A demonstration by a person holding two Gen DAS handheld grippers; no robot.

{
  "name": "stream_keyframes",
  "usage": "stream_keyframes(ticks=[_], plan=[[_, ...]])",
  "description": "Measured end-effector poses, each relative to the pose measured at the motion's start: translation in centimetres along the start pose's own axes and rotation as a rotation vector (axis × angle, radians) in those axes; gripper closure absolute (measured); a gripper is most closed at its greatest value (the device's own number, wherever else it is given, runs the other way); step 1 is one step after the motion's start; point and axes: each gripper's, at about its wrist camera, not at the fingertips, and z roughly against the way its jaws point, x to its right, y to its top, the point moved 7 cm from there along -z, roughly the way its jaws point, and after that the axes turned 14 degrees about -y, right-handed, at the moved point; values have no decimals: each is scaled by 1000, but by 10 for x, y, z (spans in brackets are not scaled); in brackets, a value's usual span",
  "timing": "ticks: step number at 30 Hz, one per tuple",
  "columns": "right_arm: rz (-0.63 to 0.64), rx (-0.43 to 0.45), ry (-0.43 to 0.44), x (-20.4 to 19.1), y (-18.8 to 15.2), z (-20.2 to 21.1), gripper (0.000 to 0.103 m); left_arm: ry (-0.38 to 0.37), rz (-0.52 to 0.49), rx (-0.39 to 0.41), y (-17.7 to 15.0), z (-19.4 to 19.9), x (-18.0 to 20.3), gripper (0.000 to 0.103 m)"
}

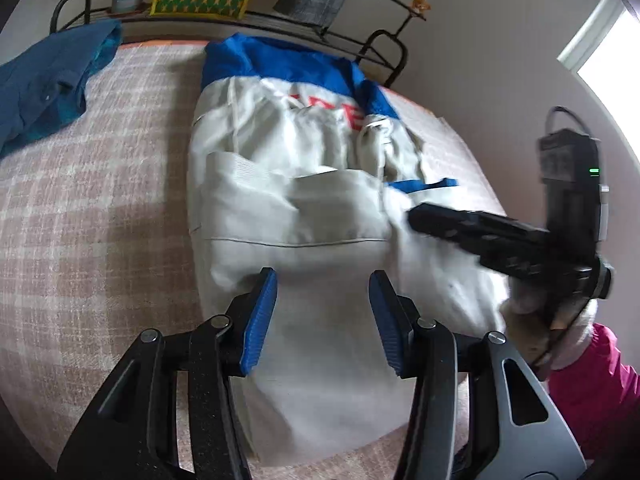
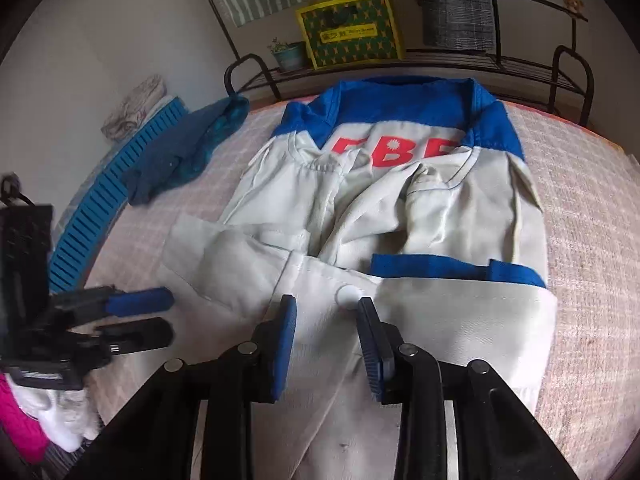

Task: Fold large clothes
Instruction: 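Release the folded hem with both tools and press the fold flat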

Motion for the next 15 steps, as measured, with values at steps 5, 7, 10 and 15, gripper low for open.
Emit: stream_keyframes(ticks=[5,7,10,15], plan=[[-117,107,-102,63,-7,44,69,28,83,-7,-13,3,-28,73],[-131,125,-154,86,-14,58,68,64,47,20,-12,14,-23,73],[-126,122,-143,97,-28,70,69,34,11,82,-7,30,-9,72],[-43,112,-124,76,-36,58,70,-27,-26,80,11,17,12,72]])
